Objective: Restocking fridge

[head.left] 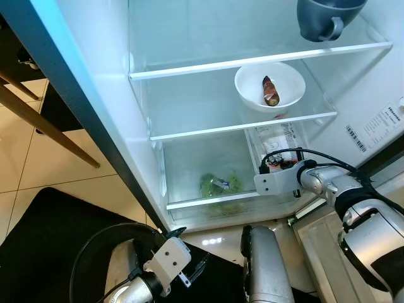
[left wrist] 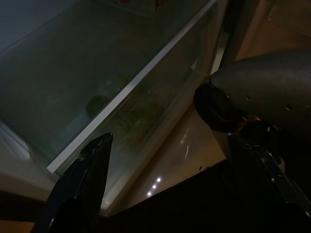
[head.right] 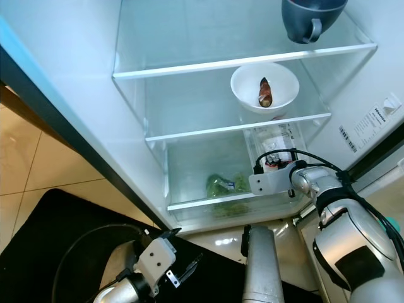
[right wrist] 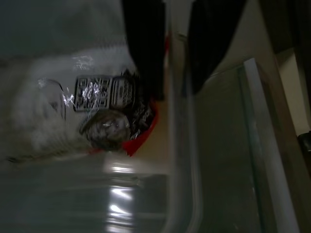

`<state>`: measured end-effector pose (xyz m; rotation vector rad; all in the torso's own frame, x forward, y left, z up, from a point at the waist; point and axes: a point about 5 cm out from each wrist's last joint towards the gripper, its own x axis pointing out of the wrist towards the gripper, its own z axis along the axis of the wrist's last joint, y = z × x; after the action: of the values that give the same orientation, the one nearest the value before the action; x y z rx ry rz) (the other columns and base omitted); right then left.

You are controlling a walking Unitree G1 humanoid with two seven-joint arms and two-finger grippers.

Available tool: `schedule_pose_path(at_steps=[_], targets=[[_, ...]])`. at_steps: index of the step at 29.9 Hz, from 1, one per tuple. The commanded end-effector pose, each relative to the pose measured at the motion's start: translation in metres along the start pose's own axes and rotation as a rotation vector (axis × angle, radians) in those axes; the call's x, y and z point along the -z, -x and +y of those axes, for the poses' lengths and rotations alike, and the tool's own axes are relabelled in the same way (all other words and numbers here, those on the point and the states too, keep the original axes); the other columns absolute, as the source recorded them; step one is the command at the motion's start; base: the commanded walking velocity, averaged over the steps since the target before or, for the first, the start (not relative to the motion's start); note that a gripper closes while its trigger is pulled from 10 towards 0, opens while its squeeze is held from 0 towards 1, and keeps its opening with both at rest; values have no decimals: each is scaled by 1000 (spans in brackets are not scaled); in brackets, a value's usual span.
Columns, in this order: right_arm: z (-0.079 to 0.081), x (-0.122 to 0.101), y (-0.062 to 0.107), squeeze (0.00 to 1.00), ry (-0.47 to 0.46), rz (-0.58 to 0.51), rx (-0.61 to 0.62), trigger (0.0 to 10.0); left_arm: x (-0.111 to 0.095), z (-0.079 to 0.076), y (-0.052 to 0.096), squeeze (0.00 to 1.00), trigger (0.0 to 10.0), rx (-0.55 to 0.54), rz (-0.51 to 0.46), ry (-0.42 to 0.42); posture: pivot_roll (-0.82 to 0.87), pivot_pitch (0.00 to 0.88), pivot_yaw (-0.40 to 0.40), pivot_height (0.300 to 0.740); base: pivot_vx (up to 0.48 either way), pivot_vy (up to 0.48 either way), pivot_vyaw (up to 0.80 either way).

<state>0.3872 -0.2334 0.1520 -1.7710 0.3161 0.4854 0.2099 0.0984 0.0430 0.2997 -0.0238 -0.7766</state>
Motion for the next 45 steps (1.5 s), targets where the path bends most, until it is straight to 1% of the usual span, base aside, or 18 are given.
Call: schedule_pose_path(at_steps=[1, 2, 4, 5, 6, 7, 8, 16, 18, 21, 22, 25, 29, 34, 38, 40, 42, 45], targets=[[2, -3, -1, 643, 11, -5, 1, 10000, 9, -5, 9, 0, 10000, 24, 51, 6, 69, 399, 43, 384, 0, 0, 0], [2, -3, -1, 643, 11, -5, 1, 10000, 9, -5, 9, 0, 10000, 24, 51, 6, 69, 399, 43, 384, 0, 0, 0], [1, -3, -1, 561, 15, -4, 14, 10000, 9, -5, 9, 0, 10000, 24, 54, 7, 69, 400, 43, 384, 0, 0, 0], [1, -3, -1, 463, 18, 1, 21, 10000, 9, -5, 9, 0, 10000, 24, 55, 8, 68, 400, 44, 384, 0, 0, 0], [1, -2, -1, 463, 21, 5, 25, 10000, 9, -5, 9, 0, 10000, 24, 55, 8, 68, 400, 44, 384, 0, 0, 0], [0, -1, -1, 145, 22, 8, 27, 10000, 9, -4, 9, 0, 10000, 24, 56, 8, 67, 399, 44, 384, 0, 0, 0], [0, -1, -1, 0, 23, 10, 28, 10000, 8, -4, 9, 0, 10000, 25, 57, 8, 67, 399, 44, 384, 0, 0, 0], [-6, 1, 0, 0, 10, 9, 51, 10000, 8, -3, 8, 0, 10000, 25, 58, 6, 62, 395, 44, 384, 0, 0, 0], [-9, -4, 0, 0, -57, -42, 37, 10000, 8, -3, 6, 0, 10000, 26, 58, 6, 59, 393, 45, 384, 0, 0, 0], [-9, -7, 0, 0, -84, -69, 18, 10000, 7, -3, 6, 0, 10000, 27, 58, 6, 59, 393, 45, 384, 0, 0, 0], [-7, -9, 1, 0, -110, -95, -14, 10000, 8, -3, 5, 0, 10000, 27, 58, 7, 56, 391, 46, 384, 0, 0, 0], [-11, -10, 3, 0, -125, -138, -57, 10000, 8, -4, 4, 0, 10000, 32, 57, 7, 50, 389, 47, 384, 0, 0, 0], [-21, -8, 7, 0, -147, -170, -68, 10000, 8, -3, 4, 0, 10000, 35, 57, 6, 44, 387, 47, 384, 0, 0, 0], [-26, -6, 9, 0, -156, -191, -82, 10000, 8, -4, 2, 0, 10000, 38, 56, 5, 41, 384, 46, 384, 0, 0, 0], [-36, -7, 12, 0, -176, -229, -74, 10000, 8, -4, 0, 0, 10000, 40, 53, 5, 37, 380, 44, 384, 0, 0, 0], [-37, -10, 13, 0, -194, -257, -98, 10000, 8, -4, 0, 0, 10000, 41, 52, 5, 36, 378, 43, 384, 0, 0, 0], [-35, -18, 14, 0, -243, -331, -159, 10000, 8, -4, -2, 0, 10000, 41, 51, 5, 28, 376, 41, 384, 0, 0, 0], [-33, -24, 13, 0, -242, -360, -172, 10000, 8, -4, -3, 0, 10000, 41, 50, 6, 25, 375, 40, 384, 0, 0, 0]])
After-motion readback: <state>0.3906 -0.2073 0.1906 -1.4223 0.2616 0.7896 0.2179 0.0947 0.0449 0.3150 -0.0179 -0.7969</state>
